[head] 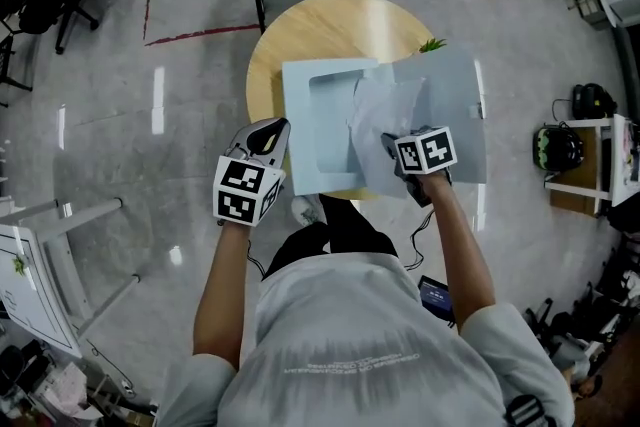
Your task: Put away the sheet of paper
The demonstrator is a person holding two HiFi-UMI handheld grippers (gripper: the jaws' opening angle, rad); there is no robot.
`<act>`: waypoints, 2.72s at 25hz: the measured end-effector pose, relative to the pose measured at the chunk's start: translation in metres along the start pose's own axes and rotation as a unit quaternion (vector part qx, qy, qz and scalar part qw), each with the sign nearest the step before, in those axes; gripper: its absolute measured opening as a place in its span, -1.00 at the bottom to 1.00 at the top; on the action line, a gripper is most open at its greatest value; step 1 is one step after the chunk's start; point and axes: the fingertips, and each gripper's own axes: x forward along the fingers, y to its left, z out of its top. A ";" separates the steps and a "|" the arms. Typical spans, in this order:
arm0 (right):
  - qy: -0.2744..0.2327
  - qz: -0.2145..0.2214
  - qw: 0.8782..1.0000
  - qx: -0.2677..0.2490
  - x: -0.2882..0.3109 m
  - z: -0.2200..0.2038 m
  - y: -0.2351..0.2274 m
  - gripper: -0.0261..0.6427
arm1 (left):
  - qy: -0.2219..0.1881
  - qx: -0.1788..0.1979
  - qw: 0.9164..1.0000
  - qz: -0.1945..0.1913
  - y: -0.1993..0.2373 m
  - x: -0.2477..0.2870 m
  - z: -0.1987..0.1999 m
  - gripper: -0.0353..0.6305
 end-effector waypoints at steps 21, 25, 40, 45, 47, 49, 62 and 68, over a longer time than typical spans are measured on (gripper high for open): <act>0.071 -0.018 0.989 -0.130 -0.005 0.043 -0.035 -0.83 | 0.014 -0.021 0.999 0.038 0.009 0.025 0.013 -0.84; 0.099 -0.061 0.976 -0.186 -0.006 0.047 -0.050 -0.83 | 0.017 -0.023 0.999 0.039 0.010 0.028 0.014 -0.84; 0.132 -0.137 0.947 -0.258 -0.046 0.042 -0.080 -0.83 | 0.019 -0.019 0.999 0.022 -0.005 0.042 0.014 -0.84; 0.129 -0.121 0.959 -0.221 -0.036 0.034 -0.083 -0.84 | 0.021 -0.017 1.000 0.015 -0.008 0.043 0.011 -0.84; 0.136 -0.118 0.965 -0.189 -0.032 0.025 -0.089 -0.84 | 0.023 -0.019 0.999 0.015 -0.007 0.042 0.009 -0.84; 0.129 -0.104 0.973 -0.162 -0.024 0.023 -0.089 -0.84 | 0.024 -0.019 0.999 0.016 -0.004 0.040 0.008 -0.84; 0.112 -0.069 0.987 -0.091 0.014 0.017 -0.079 -0.83 | 0.026 -0.019 0.999 0.011 -0.001 0.040 0.004 -0.84; 0.125 -0.058 0.985 -0.099 0.032 0.004 -0.068 -0.84 | 0.028 -0.020 0.999 0.014 -0.001 0.039 0.001 -0.84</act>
